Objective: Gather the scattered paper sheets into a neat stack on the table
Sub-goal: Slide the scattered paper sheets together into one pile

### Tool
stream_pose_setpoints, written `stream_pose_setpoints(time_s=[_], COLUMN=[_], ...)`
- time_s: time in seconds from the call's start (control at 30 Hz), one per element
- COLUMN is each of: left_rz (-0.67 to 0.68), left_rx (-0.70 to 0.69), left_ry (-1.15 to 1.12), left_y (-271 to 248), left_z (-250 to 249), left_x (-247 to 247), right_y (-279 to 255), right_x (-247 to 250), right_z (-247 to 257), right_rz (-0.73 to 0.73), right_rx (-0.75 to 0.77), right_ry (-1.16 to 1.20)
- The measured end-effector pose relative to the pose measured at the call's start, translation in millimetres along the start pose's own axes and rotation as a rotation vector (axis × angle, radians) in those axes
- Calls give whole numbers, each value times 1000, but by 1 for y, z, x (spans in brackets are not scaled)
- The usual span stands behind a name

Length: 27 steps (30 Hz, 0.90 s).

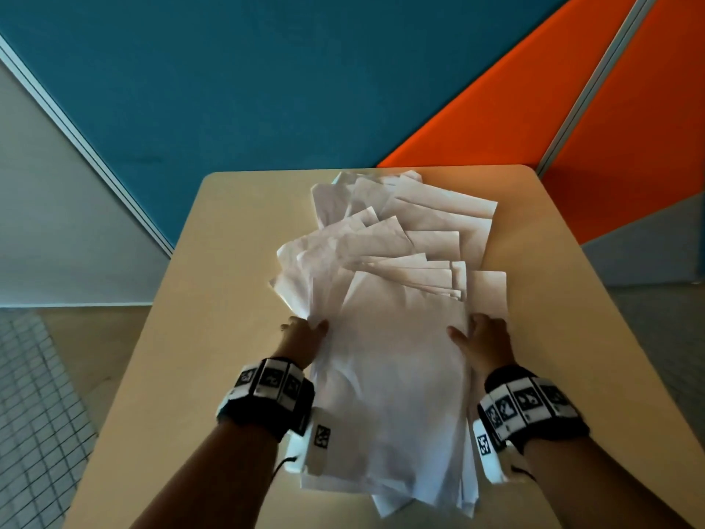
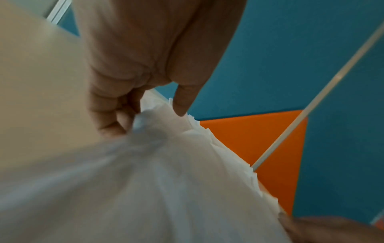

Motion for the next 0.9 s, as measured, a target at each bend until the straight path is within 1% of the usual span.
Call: stream_pose_setpoints(time_s=[0.03, 0.1, 0.13, 0.17, 0.2, 0.23, 0.27, 0.3, 0.33, 0.37, 0.43, 0.5, 0.53, 0.63, 0.7, 0.73, 0.8, 0.9], left_rz=[-11, 15, 17, -4, -35, -69, -112, -144, -150, -141, -85, -18, -9, -63, -95, -108, -147, -219], left_rx=[12, -5, -2, 15, 36, 57, 74, 74, 59, 36, 0, -12, -25, -65, -101, -105, -75, -27], left_ry=[-48, -214, -315, -372, -393, -391, -395, -398, -381, -342, -296, -285, -239, -22, 32, 33, -30, -128], left_y=[4, 10, 12, 15, 15, 18, 20, 19, 18, 16, 10, 7, 5, 0, -9, -12, -13, -10], left_z=[-5, -11, -11, -8, -3, 4, 10, 13, 14, 12, 5, 0, -2, 1, -1, -1, -1, 2], left_x=[-4, -9, -9, -6, -3, 1, 4, 5, 4, 0, -9, -17, -18, -20, -23, -24, -24, -21], right_y=[3, 7, 7, 8, 10, 12, 13, 13, 16, 18, 21, 24, 24, 23, 23, 24, 28, 29], right_x=[-3, -7, -5, -1, 6, 13, 19, 22, 24, 24, 23, 22, 23, 29, 32, 34, 36, 42], right_z=[8, 21, 23, 21, 15, 6, -5, -15, -24, -29, -32, -34, -34, -38, -38, -38, -43, -58], right_rz=[27, 61, 34, -29, -112, -174, -190, -167, -145, -140, -168, -193, -193, -216, -210, -196, -169, -191], right_rx=[32, 152, 188, 167, 100, 6, -85, -164, -212, -227, -225, -178, -139, -77, -33, -8, 24, -33], right_ry=[-11, -3, 35, 80, 109, 109, 81, 51, 36, 34, 44, -52, -126, -309, -447, -466, -364, -164])
Point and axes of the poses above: each hand's wrist, its own y-axis towards the middle knuckle, its own x-axis out of the back of the hand, z = x × y, the point moved 2 cm from there along y, towards the middle knuckle, and after that the axes turned 3 degrees about z, right-handed, at the moved point
